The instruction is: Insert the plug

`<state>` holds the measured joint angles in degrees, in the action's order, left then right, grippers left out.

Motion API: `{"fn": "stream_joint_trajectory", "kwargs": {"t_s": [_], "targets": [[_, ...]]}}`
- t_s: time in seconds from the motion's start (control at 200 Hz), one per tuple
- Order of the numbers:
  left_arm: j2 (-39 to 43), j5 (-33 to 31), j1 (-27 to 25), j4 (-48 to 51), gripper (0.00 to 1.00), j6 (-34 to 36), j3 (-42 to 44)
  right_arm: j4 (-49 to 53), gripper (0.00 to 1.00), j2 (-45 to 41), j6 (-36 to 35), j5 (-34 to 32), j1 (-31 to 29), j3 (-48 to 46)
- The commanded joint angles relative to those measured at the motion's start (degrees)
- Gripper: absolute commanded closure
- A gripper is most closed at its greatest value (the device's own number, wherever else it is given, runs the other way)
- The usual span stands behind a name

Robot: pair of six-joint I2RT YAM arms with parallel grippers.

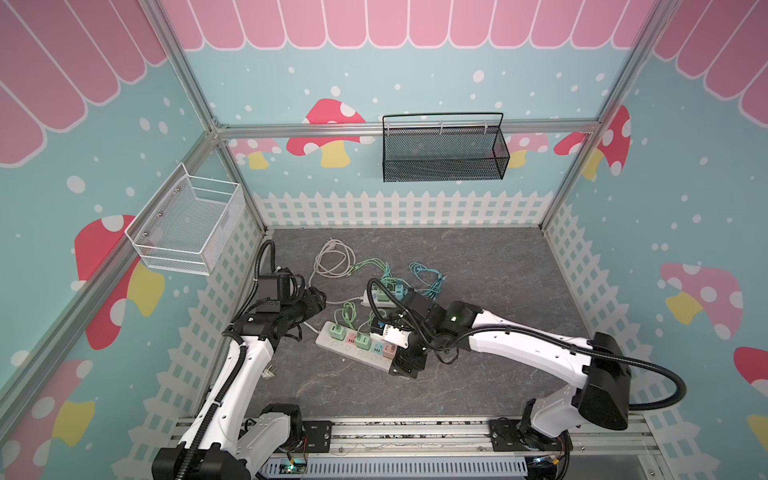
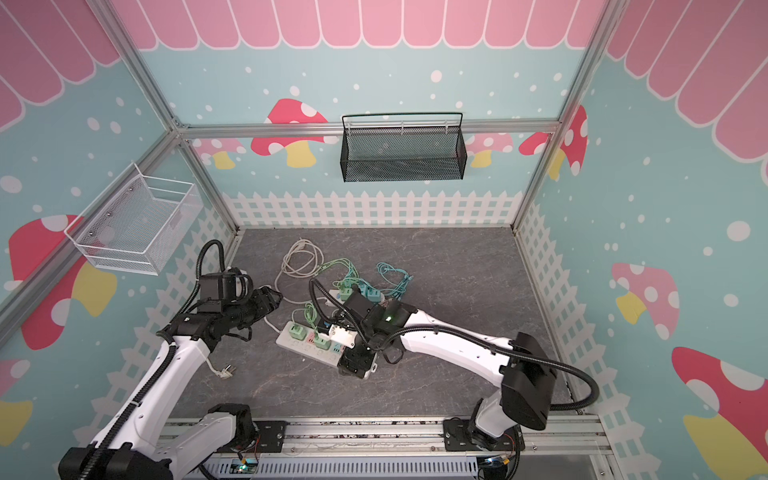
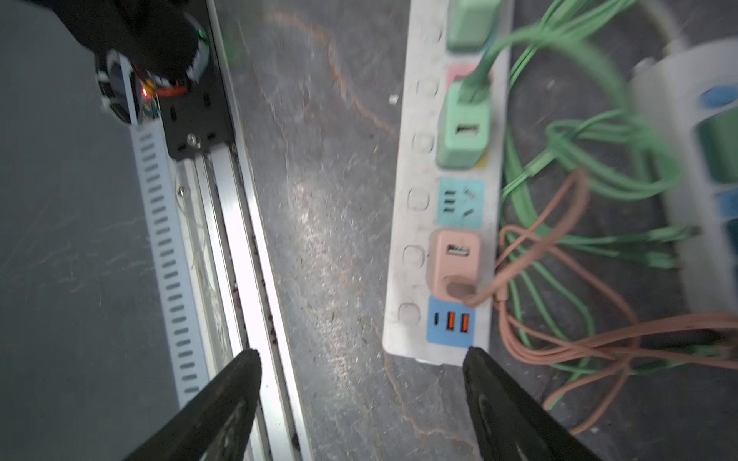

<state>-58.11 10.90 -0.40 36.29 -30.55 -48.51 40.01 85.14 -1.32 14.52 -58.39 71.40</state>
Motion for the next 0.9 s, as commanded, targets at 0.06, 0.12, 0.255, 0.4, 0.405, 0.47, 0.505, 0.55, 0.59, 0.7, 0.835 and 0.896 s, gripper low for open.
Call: {"fn": "stream_joint_trajectory", "kwargs": {"t_s": [0.06, 0.12, 0.255, 0.4, 0.405, 0.47, 0.505, 0.55, 0.59, 0.7, 0.835, 0.896], "targets": [[-1.17, -2.32, 0.74, -3.45, 0.27, 5.56, -2.55, -12.06, 0.12, -5.16, -0.09, -8.34, 7.02, -0.66], [-1.33, -3.22, 0.76, -5.87, 0.26, 6.87, -2.42, -15.01, 0.10, -6.51, 1.14, -11.05, 11.31, -1.09], [-1.10, -7.85, 0.76, -12.42, 0.25, 9.96, 0.08, -24.96, 0.02, -11.62, 2.04, -20.46, 17.99, -5.38], [0.09, -12.31, 0.80, -22.81, 0.24, 13.24, 5.66, -36.66, 0.02, -17.43, 1.39, -28.30, 23.98, -13.52], [0.09, -12.44, 0.82, -23.27, 0.24, 13.41, 5.86, -37.01, 0.03, -17.58, 1.36, -28.44, 24.18, -13.72], [0.46, -14.62, 0.77, -30.07, 0.23, 14.19, 9.55, -40.72, 0.02, -19.05, 1.12, -31.91, 26.99, -17.08], [0.44, -15.34, 0.83, -34.58, 0.23, 14.34, 11.95, -43.07, 0.02, -19.45, 0.95, -34.14, 28.48, -19.09], [0.02, -15.41, 0.84, -40.15, 0.22, 15.07, 14.74, -45.90, 0.02, -19.90, 0.88, -36.28, 30.44, -21.88], [-0.85, -15.51, 0.83, -44.79, 0.20, 15.86, 16.90, -48.34, 0.02, -20.10, 0.97, -37.95, 32.44, -24.63], [-5.64, -17.37, 0.77, -53.72, 0.18, 18.35, 20.28, -58.02, 0.02, -20.29, 2.49, -41.57, 38.10, -33.45], [-14.03, -17.74, 0.76, -64.75, 0.16, 21.29, 23.42, -73.23, 0.02, -18.22, 3.31, -43.79, 44.19, -44.85], [-17.62, -17.40, 0.77, -70.20, 0.16, 22.27, 24.94, -82.21, 0.02, -16.33, 2.52, -42.68, 46.36, -49.52]]}}
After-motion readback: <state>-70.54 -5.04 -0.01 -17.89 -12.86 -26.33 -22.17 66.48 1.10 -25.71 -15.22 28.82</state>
